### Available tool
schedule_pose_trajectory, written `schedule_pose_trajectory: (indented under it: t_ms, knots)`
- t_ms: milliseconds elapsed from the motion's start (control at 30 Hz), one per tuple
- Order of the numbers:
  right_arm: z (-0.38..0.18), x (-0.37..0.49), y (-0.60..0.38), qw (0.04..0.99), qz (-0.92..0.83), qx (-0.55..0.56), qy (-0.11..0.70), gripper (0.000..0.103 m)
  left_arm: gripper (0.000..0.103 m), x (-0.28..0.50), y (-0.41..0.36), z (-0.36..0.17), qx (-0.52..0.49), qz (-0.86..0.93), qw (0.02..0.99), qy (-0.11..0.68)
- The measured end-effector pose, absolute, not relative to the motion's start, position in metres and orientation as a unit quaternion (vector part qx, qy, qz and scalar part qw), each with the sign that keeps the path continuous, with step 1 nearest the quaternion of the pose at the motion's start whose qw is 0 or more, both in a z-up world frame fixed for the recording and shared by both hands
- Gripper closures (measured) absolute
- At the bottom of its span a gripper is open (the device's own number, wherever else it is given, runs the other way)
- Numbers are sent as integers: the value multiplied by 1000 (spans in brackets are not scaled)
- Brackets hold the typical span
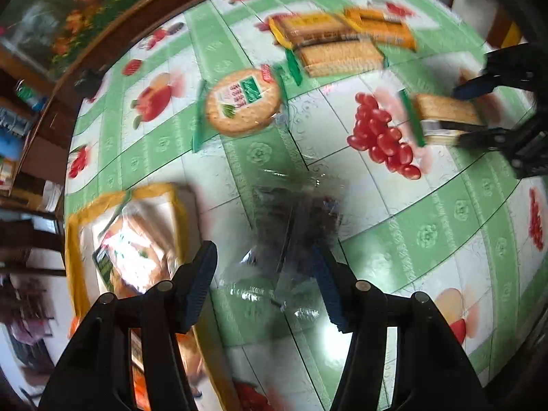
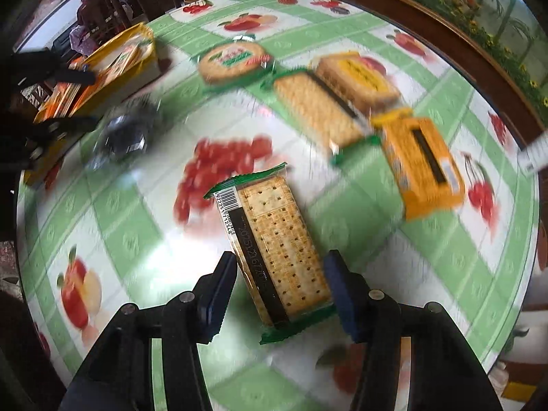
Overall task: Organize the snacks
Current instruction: 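Move left tool to the clear dark-snack bag while right reaches a green-edged cracker pack, then grasp the clear dark-snack bag with left tool while right grasps the green-edged cracker pack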
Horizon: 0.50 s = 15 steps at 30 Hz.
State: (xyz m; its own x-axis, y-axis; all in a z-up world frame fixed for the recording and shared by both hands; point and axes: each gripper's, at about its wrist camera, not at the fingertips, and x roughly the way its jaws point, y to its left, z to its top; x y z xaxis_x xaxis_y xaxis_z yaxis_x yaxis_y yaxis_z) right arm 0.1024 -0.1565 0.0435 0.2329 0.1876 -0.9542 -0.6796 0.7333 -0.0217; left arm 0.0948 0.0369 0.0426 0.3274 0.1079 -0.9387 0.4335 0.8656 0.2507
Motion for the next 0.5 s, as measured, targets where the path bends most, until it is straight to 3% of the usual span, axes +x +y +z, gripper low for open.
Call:
schedule_pose_trajectory:
  t_ms: [167,500]
  knots:
    - [33,89,-171,750,272,-208,567,48,45,107,31,39,294,-83,773,555]
    - [34,85,-173,755,265,-202,565,48,44,132,43,37,263,-132,752,589]
